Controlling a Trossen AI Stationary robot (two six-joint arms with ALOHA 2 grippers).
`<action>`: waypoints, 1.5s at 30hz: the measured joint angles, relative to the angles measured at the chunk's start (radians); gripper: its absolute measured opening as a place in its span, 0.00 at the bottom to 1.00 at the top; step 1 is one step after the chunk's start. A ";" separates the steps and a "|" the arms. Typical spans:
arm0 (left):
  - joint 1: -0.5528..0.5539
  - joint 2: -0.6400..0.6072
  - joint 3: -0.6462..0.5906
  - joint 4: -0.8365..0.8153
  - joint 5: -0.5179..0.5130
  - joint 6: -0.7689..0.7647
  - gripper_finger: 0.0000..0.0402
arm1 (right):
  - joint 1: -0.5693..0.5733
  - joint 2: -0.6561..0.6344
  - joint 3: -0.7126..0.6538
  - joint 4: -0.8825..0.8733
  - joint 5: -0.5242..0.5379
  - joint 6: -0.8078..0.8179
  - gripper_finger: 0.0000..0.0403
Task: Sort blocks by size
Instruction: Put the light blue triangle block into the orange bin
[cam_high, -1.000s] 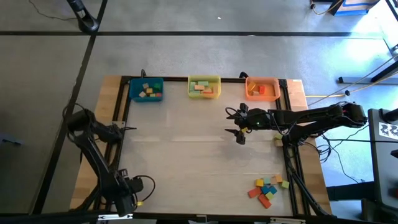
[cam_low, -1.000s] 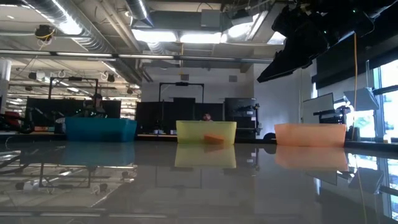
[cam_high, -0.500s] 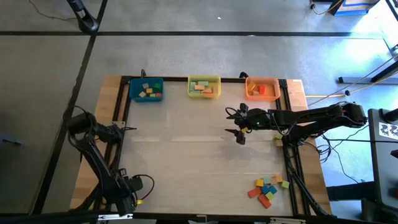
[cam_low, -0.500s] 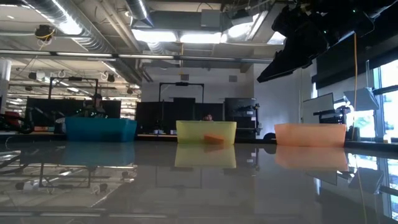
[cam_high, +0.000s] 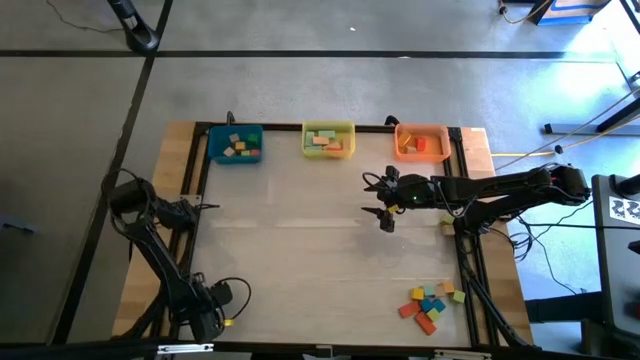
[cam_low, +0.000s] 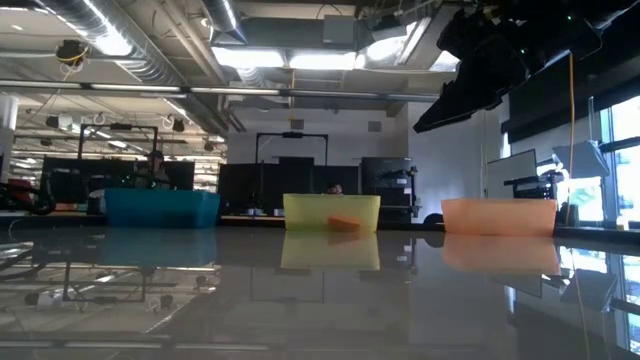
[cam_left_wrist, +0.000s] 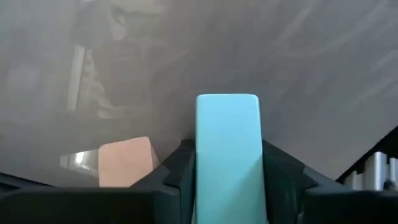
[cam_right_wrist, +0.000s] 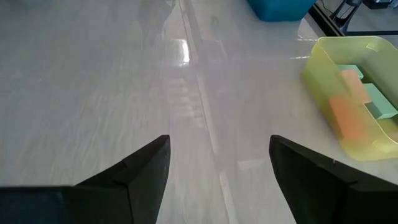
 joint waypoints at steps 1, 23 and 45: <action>0.008 -0.004 0.000 -0.001 -0.001 0.014 0.29 | 0.000 0.000 0.000 0.000 0.000 0.000 0.68; 0.410 -0.307 0.000 0.020 -0.374 0.509 0.31 | 0.000 0.000 0.000 -0.001 0.000 0.006 0.68; 0.740 -0.344 0.000 0.494 -0.495 1.402 0.31 | 0.001 0.010 -0.001 0.137 -0.099 0.030 0.68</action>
